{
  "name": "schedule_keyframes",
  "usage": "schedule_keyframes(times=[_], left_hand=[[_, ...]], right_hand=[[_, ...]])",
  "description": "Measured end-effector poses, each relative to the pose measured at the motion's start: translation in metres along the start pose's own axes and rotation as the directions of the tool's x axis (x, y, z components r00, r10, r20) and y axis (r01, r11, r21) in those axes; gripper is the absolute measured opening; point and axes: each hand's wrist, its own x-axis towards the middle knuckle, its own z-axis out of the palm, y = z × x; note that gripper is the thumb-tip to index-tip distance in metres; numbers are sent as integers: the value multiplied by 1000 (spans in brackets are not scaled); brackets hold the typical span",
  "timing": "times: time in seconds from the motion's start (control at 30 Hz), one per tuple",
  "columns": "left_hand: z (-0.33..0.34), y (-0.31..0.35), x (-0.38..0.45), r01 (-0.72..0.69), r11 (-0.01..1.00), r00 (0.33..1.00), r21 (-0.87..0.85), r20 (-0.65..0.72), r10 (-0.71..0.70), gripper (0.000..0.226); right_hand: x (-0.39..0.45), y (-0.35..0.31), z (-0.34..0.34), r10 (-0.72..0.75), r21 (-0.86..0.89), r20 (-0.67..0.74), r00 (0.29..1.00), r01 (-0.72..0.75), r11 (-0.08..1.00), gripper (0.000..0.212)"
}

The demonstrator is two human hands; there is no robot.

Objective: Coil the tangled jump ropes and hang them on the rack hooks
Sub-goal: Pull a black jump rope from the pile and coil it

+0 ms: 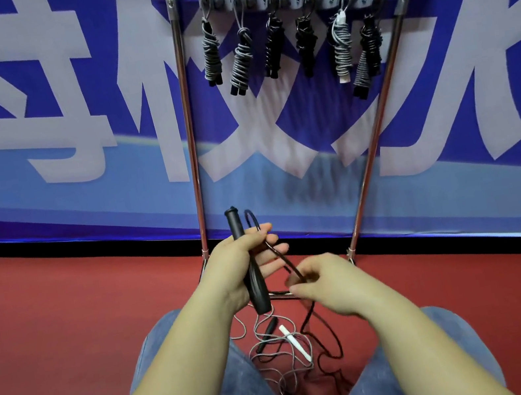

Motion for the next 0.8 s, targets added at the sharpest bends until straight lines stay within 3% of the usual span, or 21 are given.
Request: schedule_keyframes(times=[0.07,0.17,0.27,0.37,0.47,0.57,0.7,0.8], left_hand=[[-1,3,1,15,994,1000,-112,-1,-15,15],[-8,5,4,-11,990,999,-142,-36,6,13],[-14,0,7,-10,1000,1000,-26,-8,10,13],[-16,-12,8,14,965,998,263,56,-29,19],[-15,-18,3,45,914,981,404,156,-118,20],[-16,-18,-1,82,901,947,427,248,-204,18],[-19,-19,0,40,841,969,540,185,-165,12],[-19,-18,3,36,880,993,474,86,-87,12]], right_hand=[[2,4,5,24,-236,5,1000,-22,971,19],[6,9,6,65,-240,-46,997,-74,968,26],[7,6,5,138,253,-43,989,-123,960,29],[1,-4,-2,193,677,16,981,-153,720,30],[0,-8,-11,227,899,8,974,-106,424,28],[1,-8,-14,267,965,-45,963,-28,262,26],[5,-4,-15,275,971,-87,958,19,239,24],[6,0,-11,222,925,-59,973,-30,378,12]])
